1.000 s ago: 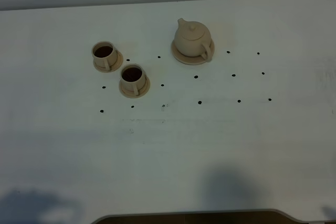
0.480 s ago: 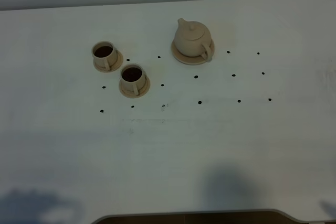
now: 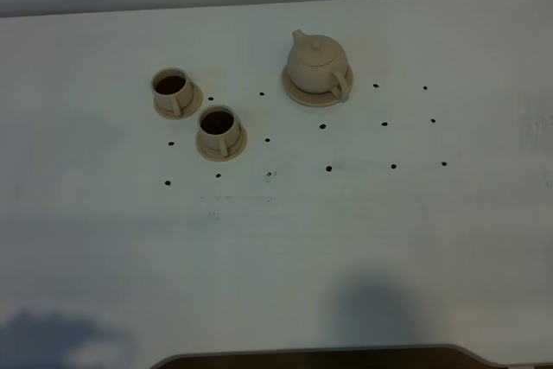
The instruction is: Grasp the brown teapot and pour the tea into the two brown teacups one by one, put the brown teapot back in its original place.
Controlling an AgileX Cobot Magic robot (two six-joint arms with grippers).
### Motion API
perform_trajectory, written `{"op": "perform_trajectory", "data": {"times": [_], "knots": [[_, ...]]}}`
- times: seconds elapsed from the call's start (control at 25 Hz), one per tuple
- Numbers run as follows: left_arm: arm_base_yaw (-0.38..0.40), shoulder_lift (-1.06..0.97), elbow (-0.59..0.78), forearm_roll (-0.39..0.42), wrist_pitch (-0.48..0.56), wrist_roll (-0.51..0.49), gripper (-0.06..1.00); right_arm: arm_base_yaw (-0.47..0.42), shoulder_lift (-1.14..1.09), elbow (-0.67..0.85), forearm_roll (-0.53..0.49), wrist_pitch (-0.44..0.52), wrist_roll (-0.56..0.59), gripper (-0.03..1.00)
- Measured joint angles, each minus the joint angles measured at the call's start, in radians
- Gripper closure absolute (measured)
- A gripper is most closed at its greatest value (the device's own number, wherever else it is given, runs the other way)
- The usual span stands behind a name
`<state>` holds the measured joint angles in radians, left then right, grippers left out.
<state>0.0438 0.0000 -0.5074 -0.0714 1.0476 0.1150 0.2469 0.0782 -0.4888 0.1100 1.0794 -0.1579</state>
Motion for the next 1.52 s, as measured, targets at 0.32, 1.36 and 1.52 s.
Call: {"op": "perform_trajectory", "data": {"times": [0.32, 1.36, 1.52], "knots": [[0.0, 0.0, 0.0, 0.0, 0.0, 0.0, 0.61, -0.208, -0.066, 0.0, -0.019, -0.002, 0.011, 0.52], [0.0, 0.0, 0.0, 0.0, 0.0, 0.0, 0.61, -0.29, -0.085, 0.0, -0.02, -0.004, 0.011, 0.52], [0.0, 0.0, 0.0, 0.0, 0.0, 0.0, 0.61, -0.29, -0.085, 0.0, -0.02, -0.004, 0.011, 0.52]]}}
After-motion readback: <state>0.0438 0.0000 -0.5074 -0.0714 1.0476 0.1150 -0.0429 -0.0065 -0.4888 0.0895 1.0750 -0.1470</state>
